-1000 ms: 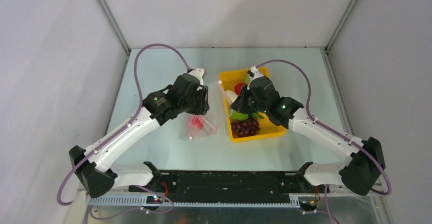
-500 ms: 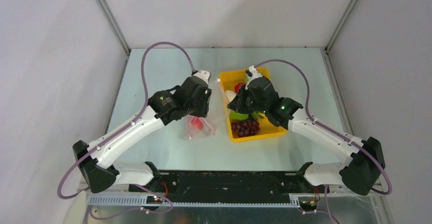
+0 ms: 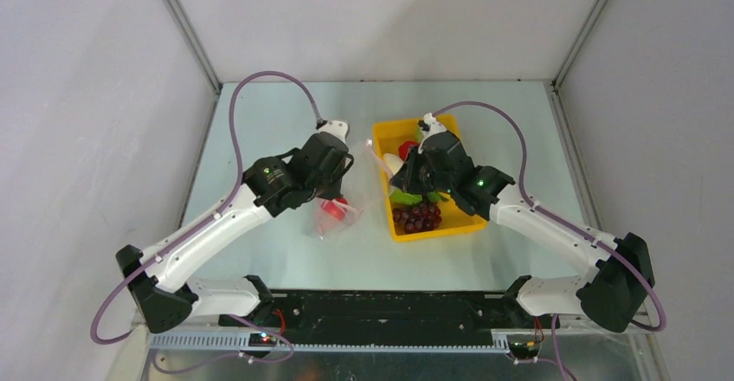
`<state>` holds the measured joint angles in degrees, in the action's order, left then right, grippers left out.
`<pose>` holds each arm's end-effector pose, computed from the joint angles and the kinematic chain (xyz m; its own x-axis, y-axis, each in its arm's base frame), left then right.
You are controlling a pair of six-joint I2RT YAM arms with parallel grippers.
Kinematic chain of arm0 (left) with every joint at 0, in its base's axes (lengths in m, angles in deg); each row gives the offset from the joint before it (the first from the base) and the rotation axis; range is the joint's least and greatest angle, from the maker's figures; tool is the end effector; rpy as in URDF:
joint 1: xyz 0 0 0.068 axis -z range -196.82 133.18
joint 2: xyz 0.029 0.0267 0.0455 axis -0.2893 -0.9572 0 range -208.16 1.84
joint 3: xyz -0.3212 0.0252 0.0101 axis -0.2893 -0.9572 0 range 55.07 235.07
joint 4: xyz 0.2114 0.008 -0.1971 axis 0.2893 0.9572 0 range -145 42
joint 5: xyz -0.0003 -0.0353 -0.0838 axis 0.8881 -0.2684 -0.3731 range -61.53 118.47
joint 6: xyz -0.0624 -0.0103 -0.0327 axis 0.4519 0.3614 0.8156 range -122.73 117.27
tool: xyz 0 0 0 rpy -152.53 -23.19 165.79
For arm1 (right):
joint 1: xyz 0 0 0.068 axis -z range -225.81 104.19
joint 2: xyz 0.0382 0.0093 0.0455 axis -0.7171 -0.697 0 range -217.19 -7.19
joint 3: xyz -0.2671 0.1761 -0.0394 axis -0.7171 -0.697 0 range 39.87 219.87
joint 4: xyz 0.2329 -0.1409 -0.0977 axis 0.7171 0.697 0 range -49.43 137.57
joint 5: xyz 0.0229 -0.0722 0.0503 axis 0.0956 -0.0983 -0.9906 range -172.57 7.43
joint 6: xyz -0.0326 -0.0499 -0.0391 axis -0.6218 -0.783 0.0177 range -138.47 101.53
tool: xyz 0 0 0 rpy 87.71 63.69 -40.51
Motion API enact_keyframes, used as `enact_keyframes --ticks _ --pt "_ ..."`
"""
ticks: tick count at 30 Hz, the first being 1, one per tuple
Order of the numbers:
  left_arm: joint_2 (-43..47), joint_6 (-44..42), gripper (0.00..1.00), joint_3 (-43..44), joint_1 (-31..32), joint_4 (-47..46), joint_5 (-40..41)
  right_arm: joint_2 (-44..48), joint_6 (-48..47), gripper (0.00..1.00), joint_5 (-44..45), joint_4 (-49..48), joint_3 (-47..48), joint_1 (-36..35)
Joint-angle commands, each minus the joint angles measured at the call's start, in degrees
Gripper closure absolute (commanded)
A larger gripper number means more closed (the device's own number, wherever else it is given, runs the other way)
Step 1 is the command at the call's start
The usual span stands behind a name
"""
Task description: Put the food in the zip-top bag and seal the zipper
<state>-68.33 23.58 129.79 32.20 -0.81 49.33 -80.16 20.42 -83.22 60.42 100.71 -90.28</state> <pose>0.1898 -0.1866 0.3932 -0.6936 0.1669 -0.7008 0.2753 0.9604 -0.0438 0.2287 0.2254 0.3453 -0.7384 0.1551 -0.6563 -0.3130 0.7832 0.5372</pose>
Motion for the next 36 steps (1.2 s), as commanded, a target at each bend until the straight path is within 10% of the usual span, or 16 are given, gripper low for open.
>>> enact_keyframes --ticks 1,4,16,26,36 --pt "3.27 -0.75 1.0 1.59 0.21 -1.19 4.02 -0.19 -1.7 1.0 4.74 3.06 0.59 1.3" --pt "2.83 -0.8 1.0 1.02 0.27 -3.38 4.02 -0.57 -4.68 0.95 4.66 2.76 0.55 1.79" --pt "-0.76 1.39 1.0 0.64 -0.46 -10.8 2.8 10.66 -26.12 0.07 5.51 -1.96 -1.9 -6.86" --pt "-1.03 2.22 1.0 -0.16 -3.39 -11.83 1.66 22.37 -19.1 0.01 4.82 -3.38 -18.69 -0.49" --pt "-1.34 2.68 1.0 -0.7 -3.69 -11.92 -0.08 6.92 -11.83 0.06 8.1 -5.66 -19.74 1.18"
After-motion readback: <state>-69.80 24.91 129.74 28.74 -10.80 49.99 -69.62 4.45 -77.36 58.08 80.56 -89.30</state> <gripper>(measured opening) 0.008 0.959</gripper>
